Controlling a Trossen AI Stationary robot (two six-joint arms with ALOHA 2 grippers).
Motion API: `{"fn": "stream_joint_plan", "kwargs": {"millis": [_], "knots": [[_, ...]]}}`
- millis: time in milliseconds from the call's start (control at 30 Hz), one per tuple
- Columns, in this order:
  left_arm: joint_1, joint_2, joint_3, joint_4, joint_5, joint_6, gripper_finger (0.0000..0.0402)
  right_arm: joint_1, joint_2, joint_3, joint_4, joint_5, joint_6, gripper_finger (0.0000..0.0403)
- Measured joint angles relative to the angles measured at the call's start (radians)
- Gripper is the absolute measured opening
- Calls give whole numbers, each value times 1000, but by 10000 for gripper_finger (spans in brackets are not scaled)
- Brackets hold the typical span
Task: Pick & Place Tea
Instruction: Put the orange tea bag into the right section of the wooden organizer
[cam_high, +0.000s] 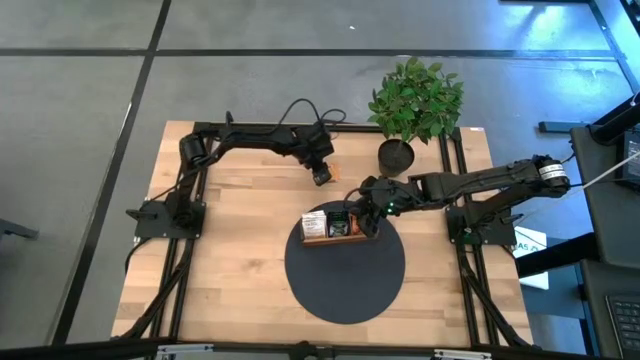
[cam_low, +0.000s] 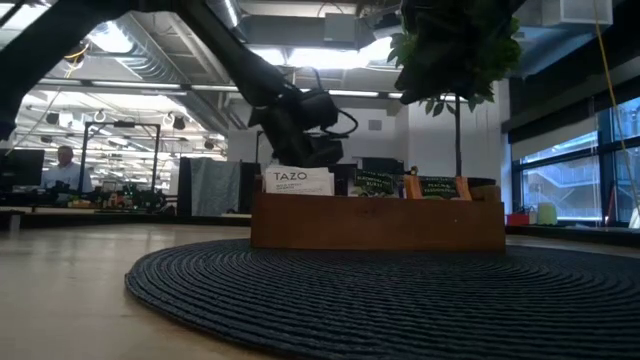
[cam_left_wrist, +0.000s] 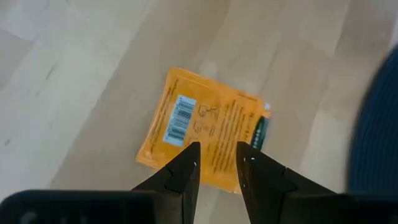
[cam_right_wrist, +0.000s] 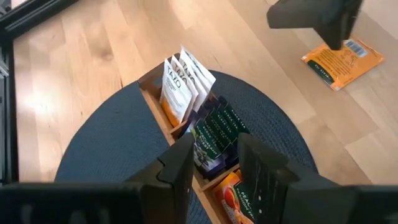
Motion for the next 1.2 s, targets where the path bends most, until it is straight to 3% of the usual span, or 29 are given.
{"fn": "stream_joint_plan", "kwargs": {"millis": [500,800,1033,1200], "knots": [[-33,55,9,-45,-47,3,100,0,0,-1,0,3,-26,127],[-50,43,10,-282,-116,49,100,0,0,-1,0,3,-26,127],[-75,26,-1,-398,-139,-28,100,0,0,-1,-1,2,-28,127],[-99,-63,-100,-389,-141,-114,100,0,0,-1,-3,2,-51,127]]}}
